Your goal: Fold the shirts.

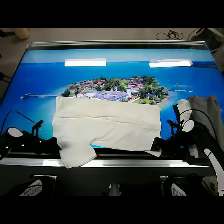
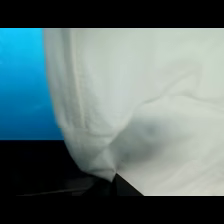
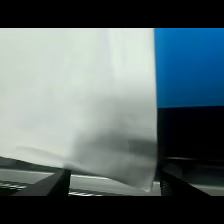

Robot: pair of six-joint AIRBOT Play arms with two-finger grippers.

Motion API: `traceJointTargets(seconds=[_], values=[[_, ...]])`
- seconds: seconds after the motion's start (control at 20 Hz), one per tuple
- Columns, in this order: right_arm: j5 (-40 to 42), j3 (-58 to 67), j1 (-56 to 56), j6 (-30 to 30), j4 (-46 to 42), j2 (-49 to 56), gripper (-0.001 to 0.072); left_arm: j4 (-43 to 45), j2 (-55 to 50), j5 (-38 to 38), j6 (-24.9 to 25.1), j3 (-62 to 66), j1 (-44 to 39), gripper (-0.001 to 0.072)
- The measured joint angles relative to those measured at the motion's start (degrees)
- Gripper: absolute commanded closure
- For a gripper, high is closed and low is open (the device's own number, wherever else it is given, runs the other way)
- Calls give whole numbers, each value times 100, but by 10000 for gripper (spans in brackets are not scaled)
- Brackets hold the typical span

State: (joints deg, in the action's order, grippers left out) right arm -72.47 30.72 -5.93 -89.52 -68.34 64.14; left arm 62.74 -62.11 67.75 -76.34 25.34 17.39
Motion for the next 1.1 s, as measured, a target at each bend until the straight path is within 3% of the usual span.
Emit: traceJointTargets(seconds=[0.05,0.15,0.35,0.65,0.8,1.1], values=[[31,-79,-2,-2,66,-4,363,4,17,0,2,7,0,684],[284,-192,-2,-9,125,-9,688,55,98,-22,9,22,-7,684],[817,-70,7,50,116,-35,694,98,428,92,151,273,7,687],[295,1543,-2,411,48,-286,694,2,828,385,46,1825,-39,689],[546,2371,7,448,37,223,693,-68,181,214,-46,2697,-286,687],[802,3209,11,343,0,1718,690,-114,-2326,-46,-179,5086,-1040,681]])
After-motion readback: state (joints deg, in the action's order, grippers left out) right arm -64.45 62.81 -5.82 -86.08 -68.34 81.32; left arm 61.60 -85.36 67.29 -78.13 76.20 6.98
